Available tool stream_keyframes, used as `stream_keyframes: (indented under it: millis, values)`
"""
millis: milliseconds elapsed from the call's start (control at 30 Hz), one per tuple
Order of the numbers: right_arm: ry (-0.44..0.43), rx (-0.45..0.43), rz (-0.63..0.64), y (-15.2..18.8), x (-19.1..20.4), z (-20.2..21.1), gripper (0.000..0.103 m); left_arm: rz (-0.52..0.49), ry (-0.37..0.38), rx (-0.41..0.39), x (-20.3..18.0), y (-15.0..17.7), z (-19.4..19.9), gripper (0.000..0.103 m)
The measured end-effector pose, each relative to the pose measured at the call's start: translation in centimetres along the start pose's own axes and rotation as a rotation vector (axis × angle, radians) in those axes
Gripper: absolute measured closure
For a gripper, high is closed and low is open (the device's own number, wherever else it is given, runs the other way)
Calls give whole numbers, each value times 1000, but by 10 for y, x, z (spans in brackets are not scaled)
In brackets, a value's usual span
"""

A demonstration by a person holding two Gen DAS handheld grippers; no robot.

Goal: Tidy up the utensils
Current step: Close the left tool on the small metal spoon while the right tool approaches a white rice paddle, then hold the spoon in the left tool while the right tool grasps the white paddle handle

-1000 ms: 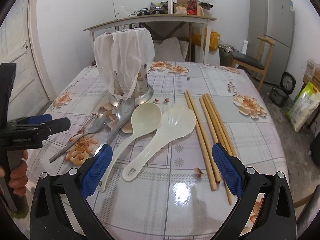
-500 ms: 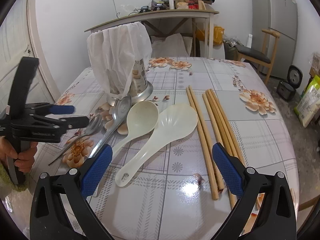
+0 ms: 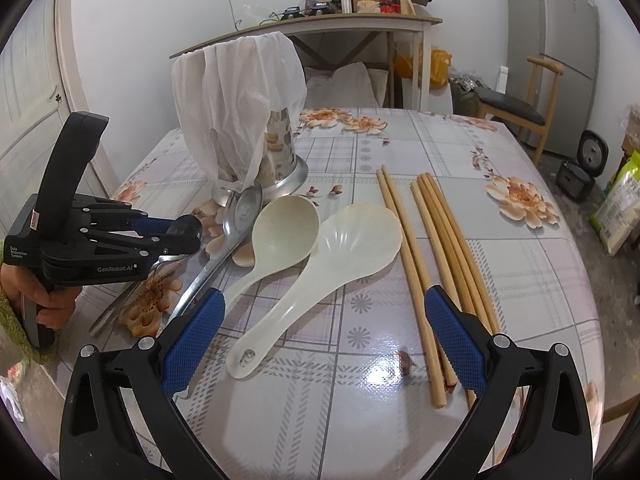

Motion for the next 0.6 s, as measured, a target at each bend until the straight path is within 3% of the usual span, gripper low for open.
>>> stream_keyframes:
  millis: [100,167,233,500,600]
  values:
    - [3,-5,4,-1,-1,1,8,14,-5,-3,-1,2,2,82]
    - [3,-10,-3,-1,-3,3,8,30,-5,-18,0,1,7,96]
    - [0,-14,-21,-2,-7,4,8,52,-5,-22,2,1,10,100]
    - [-88,-15,-100,-14,-23,6,9,140,-36,-26,11,12,18,100]
    - [-146,10,-137,-23,-26,0,20,166,-46,-36,14,18,22,100]
Point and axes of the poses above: each gripper's, at about its wrist camera, not at the fingertips, and z roughly against the way its jaws point, x to its left, y to its underside, the point moved 10 cm from there along -z, roughly the way its jaws point, and after that the axes turned 3 degrees about y, right-handed, at the moved point
